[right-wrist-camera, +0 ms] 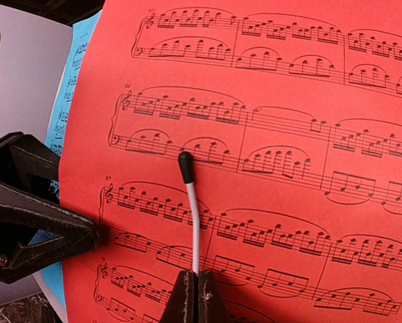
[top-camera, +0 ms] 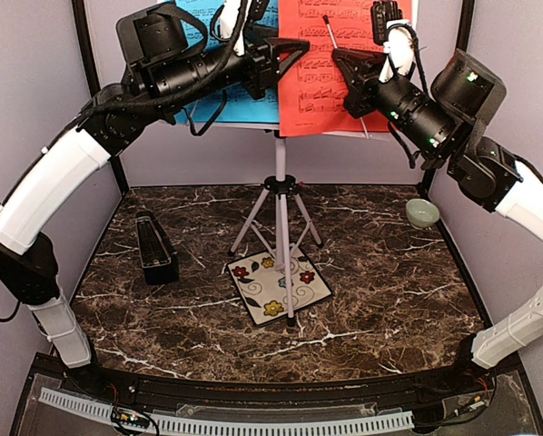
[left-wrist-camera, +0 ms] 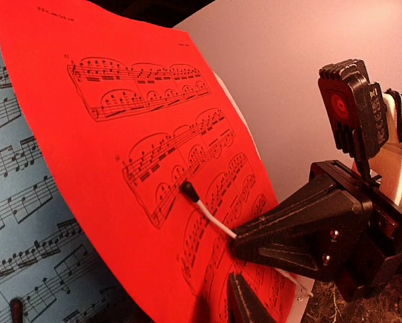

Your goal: Set up the instrument practice props

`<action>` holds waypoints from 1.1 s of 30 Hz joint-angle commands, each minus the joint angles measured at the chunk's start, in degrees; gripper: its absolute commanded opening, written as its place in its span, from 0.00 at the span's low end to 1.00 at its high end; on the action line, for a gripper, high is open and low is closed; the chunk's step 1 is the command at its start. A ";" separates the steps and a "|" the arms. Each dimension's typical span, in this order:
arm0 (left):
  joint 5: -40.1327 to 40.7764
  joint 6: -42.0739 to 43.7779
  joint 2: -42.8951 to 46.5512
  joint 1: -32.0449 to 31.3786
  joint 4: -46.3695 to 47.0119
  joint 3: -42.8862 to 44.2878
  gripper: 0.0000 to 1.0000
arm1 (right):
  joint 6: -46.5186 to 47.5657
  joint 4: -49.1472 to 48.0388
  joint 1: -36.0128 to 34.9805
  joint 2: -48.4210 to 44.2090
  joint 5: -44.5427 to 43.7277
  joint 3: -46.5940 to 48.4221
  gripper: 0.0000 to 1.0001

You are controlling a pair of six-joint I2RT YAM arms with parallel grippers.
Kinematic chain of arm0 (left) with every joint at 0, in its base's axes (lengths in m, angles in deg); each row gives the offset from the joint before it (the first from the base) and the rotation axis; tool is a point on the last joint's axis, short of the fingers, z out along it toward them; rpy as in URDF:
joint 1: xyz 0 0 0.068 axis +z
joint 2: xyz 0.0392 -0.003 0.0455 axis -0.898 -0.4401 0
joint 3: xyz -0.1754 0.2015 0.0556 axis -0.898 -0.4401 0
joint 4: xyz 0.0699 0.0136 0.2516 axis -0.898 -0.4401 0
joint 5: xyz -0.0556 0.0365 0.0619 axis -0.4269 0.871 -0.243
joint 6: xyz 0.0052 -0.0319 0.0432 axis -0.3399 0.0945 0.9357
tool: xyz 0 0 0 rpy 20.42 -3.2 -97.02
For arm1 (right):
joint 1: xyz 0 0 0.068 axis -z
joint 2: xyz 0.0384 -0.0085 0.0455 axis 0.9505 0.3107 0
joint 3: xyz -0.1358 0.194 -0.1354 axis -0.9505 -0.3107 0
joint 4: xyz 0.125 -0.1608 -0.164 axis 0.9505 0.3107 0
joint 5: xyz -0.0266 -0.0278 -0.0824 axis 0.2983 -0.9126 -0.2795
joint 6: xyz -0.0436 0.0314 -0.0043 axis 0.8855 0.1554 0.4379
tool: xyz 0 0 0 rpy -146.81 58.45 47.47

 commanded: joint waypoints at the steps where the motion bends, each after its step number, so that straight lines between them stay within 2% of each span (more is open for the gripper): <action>1: 0.96 -2.79 6.19 0.24 6.29 -6.83 0.27 | -0.59 -4.16 0.17 0.49 -0.17 -0.21 0.00; 5: 0.58 -4.32 6.84 0.24 7.28 -8.92 0.16 | -0.57 -4.16 0.16 0.65 0.07 -0.25 0.00; 10: 2.22 -3.55 5.06 0.29 7.22 -7.26 0.03 | -0.17 -4.31 0.21 0.66 0.45 -0.63 0.00; 16: 3.82 -1.95 2.70 0.30 5.70 -3.53 0.00 | -0.10 -4.73 0.17 0.53 0.09 -0.83 0.00; 18: 4.23 -1.46 1.95 0.30 5.01 -2.35 0.00 | -0.15 -4.95 0.16 0.18 0.24 -1.22 0.10; 23: 3.71 -1.38 1.47 0.28 3.80 -1.27 0.00 | -0.31 -4.81 0.16 -0.20 0.67 -1.40 0.16; 25: 3.96 -1.74 1.94 0.32 3.25 -1.63 0.04 | -0.57 -4.69 0.16 -0.36 0.74 -1.40 0.20; 28: 3.47 -2.72 3.27 0.24 2.80 -2.35 0.17 | -0.99 -4.46 0.16 -1.04 1.16 -1.61 0.21; 33: 2.15 -5.29 6.64 0.15 1.76 -4.96 0.40 | -1.95 -2.42 0.16 -3.22 1.82 -1.78 0.33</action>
